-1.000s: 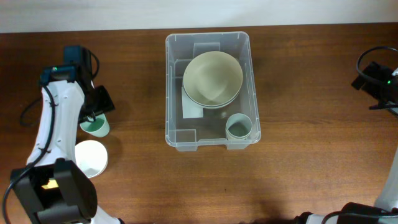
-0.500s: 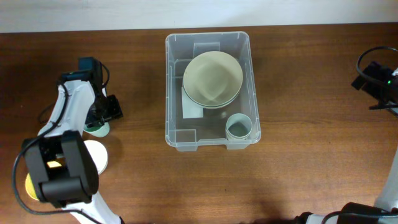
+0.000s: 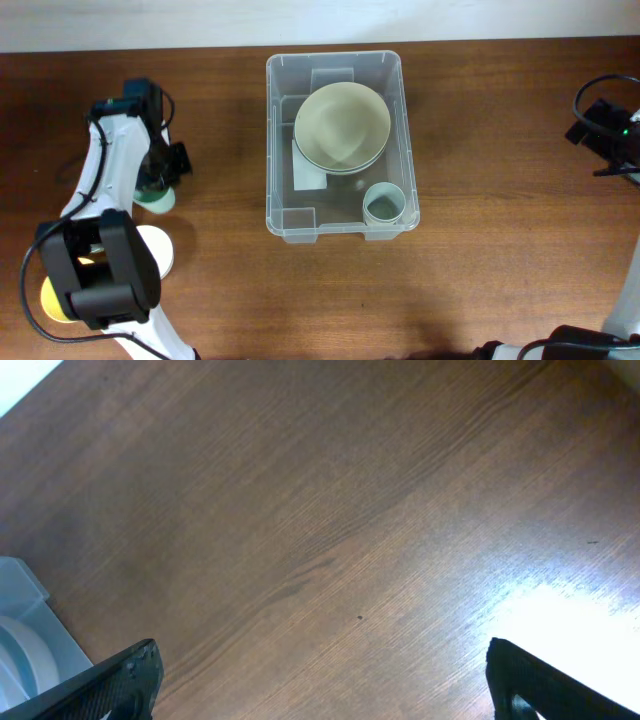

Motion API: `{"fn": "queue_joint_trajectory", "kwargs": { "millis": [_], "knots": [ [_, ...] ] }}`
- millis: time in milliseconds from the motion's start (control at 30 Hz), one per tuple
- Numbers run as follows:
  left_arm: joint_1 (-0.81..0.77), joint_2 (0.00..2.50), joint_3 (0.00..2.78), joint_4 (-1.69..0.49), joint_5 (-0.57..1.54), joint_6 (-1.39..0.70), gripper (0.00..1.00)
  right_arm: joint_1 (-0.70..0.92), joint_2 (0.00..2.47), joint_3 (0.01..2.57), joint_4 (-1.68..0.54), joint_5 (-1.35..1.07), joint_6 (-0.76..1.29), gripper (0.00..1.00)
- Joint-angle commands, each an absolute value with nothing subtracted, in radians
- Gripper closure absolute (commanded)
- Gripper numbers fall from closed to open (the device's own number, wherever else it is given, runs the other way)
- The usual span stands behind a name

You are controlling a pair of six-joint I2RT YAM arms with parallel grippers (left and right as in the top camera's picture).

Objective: Pack container
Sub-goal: 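Move left gripper to the mint green cup and grasp its rim, then carry the mint cup into the bin's front right corner and release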

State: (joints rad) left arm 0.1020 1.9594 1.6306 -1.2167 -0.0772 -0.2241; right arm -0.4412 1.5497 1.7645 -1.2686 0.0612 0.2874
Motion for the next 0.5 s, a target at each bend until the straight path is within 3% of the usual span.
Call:
{"fn": "queue_joint_trajectory", "kwargs": {
  "millis": [0, 233, 467],
  "knots": [
    [0.018, 1.859, 1.793, -1.282, -0.030, -0.219, 1.00, -0.445, 1.553, 1.772, -1.268, 0.057, 0.293, 0.01],
    [-0.270, 1.736, 1.945, -1.320, 0.023, -0.271, 1.00, -0.445, 1.553, 1.772, -1.268, 0.056, 0.294, 0.01],
    [-0.603, 1.766, 1.950, -1.246, 0.033, -0.321, 1.00, -0.445, 1.553, 1.772, -1.269, 0.056, 0.294, 0.01]
  ]
}}
